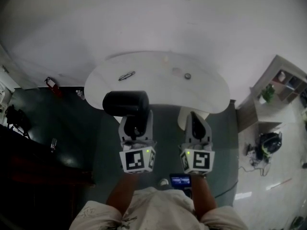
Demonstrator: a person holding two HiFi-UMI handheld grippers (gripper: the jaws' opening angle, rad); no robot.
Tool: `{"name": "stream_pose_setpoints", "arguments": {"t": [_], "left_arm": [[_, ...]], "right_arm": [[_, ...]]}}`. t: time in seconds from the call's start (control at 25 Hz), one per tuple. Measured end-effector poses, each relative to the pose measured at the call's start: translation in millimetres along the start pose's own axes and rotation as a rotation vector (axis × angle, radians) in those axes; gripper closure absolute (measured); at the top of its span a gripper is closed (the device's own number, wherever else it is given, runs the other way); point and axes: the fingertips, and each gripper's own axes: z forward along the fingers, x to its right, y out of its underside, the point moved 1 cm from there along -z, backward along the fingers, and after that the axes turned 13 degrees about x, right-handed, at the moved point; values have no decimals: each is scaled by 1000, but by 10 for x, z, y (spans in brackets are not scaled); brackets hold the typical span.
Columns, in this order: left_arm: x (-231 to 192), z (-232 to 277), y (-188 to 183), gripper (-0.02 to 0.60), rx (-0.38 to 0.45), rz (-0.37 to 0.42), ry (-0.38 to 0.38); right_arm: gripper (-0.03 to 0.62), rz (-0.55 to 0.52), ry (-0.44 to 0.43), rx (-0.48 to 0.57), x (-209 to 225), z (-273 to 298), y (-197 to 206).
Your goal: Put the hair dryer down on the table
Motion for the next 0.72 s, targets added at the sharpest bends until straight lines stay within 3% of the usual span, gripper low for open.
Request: {"name": "stream_pose_setpoints", "arguments": {"t": [0.4,0.72], "left_arm": [[-374,553,333,345,2,-17,12],[-954,1091,553,345,6,-40,15]], "right_arm": [[597,-53,-50,7,-183,704,257],[597,-70,-59,10,-490,1447,471]]}}
